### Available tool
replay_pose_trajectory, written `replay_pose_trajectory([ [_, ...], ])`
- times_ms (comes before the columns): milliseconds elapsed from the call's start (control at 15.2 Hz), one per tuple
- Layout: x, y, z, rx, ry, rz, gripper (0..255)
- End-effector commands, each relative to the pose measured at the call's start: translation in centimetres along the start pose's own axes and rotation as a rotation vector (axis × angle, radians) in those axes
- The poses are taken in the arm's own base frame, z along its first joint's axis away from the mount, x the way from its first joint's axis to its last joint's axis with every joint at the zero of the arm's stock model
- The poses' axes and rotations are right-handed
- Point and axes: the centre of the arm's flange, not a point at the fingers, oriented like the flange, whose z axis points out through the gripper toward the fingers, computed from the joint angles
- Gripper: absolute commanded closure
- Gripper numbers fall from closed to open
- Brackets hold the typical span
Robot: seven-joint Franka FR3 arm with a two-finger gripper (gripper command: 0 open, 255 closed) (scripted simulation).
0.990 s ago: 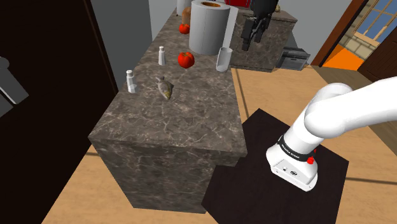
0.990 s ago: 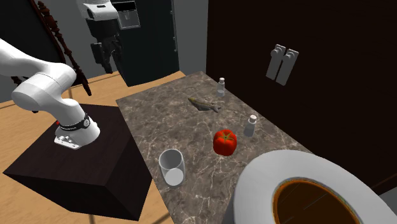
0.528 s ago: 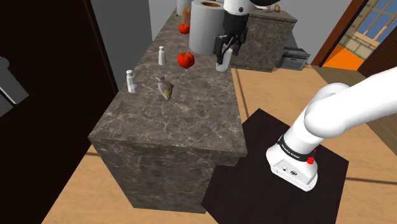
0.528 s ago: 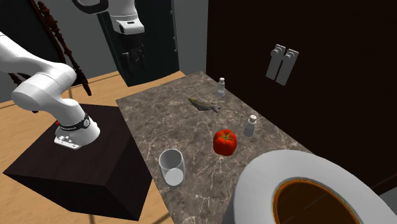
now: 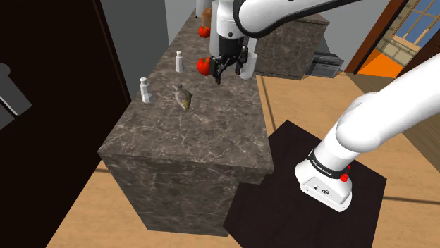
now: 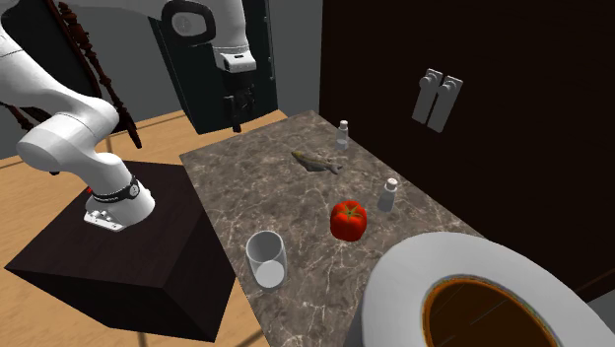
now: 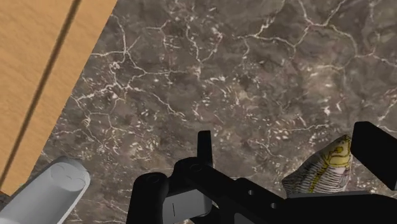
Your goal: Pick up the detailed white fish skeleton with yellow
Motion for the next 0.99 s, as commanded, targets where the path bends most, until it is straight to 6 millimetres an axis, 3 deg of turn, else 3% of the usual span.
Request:
replay_pose_trajectory([
  [0, 1.6, -2.1, 1.8, -0.007, 0.007, 0.031, 0],
  [924, 12.4, -13.2, 12.5, -0.076, 0.049, 0.228, 0],
])
